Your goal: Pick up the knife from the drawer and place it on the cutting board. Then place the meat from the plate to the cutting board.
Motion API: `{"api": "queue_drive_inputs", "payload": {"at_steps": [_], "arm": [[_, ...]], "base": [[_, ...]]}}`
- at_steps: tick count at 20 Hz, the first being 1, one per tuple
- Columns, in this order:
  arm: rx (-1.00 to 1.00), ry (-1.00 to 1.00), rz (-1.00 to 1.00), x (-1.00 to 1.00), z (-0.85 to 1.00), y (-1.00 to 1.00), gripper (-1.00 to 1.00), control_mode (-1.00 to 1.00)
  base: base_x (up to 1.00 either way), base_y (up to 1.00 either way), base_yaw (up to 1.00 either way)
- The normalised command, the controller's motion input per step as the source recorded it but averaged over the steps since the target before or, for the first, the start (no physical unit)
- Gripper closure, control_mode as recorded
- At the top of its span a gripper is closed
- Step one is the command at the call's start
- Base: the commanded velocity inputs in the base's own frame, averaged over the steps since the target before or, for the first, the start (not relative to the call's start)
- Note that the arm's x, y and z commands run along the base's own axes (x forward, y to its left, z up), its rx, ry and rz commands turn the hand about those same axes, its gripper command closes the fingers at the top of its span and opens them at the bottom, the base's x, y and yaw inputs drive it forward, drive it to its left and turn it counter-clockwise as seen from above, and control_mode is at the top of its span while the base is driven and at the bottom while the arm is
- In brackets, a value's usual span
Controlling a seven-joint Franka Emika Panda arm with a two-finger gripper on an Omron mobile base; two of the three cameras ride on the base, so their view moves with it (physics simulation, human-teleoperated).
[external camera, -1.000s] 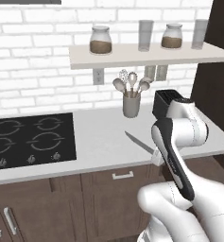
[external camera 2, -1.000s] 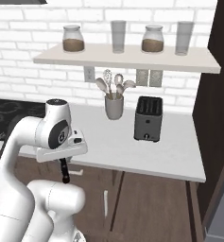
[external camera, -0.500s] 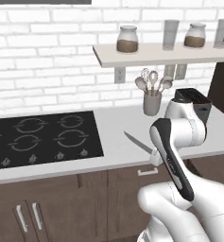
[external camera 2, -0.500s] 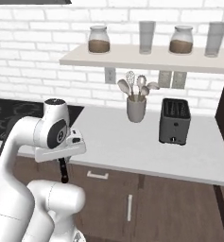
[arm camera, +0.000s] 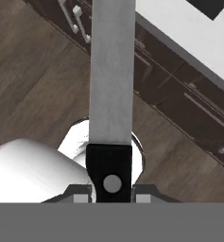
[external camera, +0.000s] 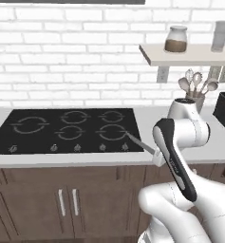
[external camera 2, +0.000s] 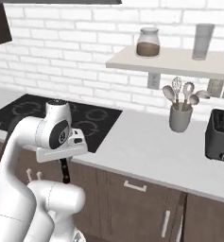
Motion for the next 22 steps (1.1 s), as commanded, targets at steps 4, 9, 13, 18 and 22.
{"api": "queue_drive_inputs", "payload": {"at_steps": [4,9,13,18,22], "arm": [[0.0,0.0,0.0,0.0,0.0,0.0,1.0,1.0],[0.0,0.0,0.0,0.0,0.0,0.0,1.0,1.0],[0.0,0.0,0.0,0.0,0.0,0.0,1.0,1.0],[0.0,0.0,0.0,0.0,0.0,0.0,1.0,1.0],[0.0,0.0,0.0,0.0,0.0,0.0,1.0,1.0]], "base": [[0.0,0.62,0.34],[0.0,0.65,0.3],[0.0,0.66,0.26],[0.0,0.7,0.34],[0.0,0.71,0.47]]}}
